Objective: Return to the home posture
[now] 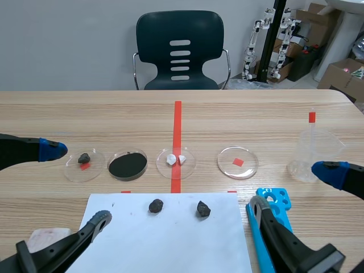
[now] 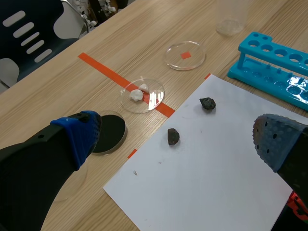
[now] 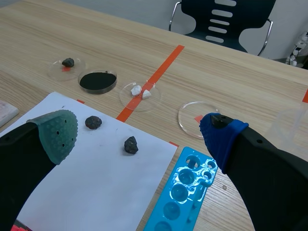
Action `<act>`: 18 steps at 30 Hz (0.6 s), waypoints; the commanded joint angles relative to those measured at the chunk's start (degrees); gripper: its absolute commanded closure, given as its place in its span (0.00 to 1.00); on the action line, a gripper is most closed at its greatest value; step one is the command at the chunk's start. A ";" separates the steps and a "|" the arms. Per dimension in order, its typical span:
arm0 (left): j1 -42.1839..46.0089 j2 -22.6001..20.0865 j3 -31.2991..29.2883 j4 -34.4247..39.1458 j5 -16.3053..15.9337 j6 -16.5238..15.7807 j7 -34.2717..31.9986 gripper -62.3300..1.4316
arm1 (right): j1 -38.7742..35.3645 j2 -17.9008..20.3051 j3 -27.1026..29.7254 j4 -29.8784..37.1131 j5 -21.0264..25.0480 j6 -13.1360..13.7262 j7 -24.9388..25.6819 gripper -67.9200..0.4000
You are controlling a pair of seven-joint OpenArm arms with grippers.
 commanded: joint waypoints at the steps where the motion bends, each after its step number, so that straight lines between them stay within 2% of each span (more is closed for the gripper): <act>1: 0.11 0.11 -0.02 0.61 -0.74 0.33 -0.79 0.00 | 0.24 0.11 0.04 1.03 0.42 -0.02 1.05 0.22; 18: 0.11 0.11 -0.02 0.61 -0.74 0.35 -0.79 0.00 | 0.66 0.13 0.04 1.03 0.42 -0.04 1.03 0.22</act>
